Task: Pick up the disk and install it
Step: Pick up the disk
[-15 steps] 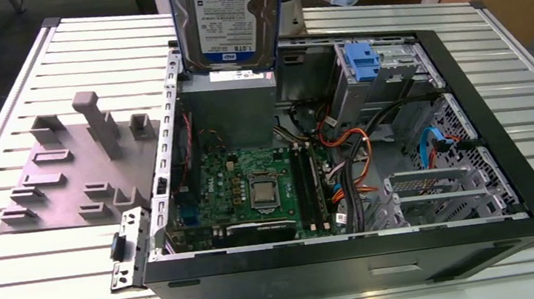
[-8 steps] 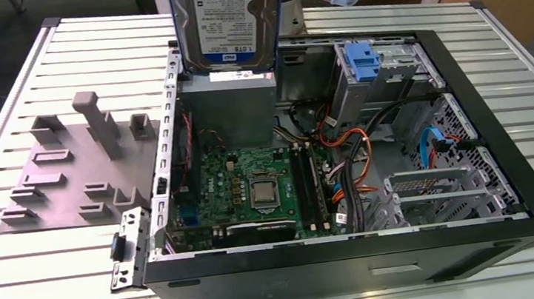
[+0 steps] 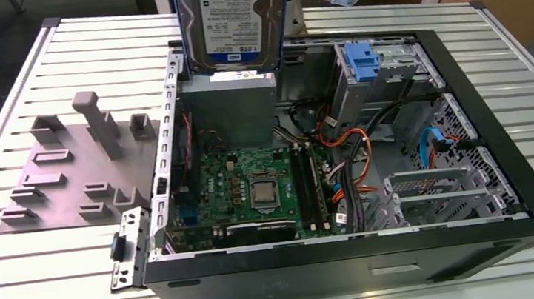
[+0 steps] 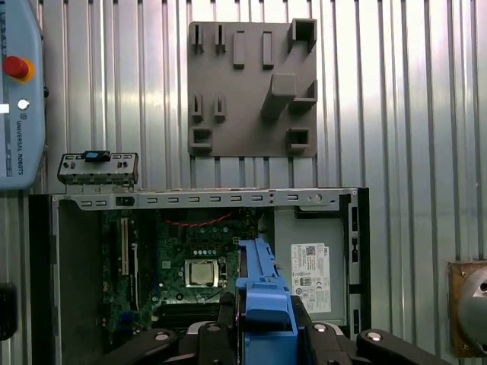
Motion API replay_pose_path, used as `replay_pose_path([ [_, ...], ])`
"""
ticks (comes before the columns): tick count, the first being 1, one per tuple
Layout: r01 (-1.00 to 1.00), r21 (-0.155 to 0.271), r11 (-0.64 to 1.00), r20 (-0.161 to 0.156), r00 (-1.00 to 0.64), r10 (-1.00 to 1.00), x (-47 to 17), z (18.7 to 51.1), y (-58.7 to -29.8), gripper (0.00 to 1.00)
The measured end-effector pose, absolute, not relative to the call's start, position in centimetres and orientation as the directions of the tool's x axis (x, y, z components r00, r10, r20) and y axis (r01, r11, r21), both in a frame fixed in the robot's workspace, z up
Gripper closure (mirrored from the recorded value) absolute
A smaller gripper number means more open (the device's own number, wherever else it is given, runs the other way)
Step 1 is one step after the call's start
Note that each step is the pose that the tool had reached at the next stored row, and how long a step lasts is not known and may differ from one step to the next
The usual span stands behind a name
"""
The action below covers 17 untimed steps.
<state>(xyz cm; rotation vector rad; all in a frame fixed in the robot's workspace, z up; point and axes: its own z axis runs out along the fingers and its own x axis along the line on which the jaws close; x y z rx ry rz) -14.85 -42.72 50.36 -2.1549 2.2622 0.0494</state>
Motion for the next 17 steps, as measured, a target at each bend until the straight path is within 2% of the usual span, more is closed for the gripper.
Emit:
replay_pose_path([
  [17, -0.999, 0.011, 0.048, -0.034, -0.049, -0.998, -13.7, 50.4, -43.3, 0.63],
])
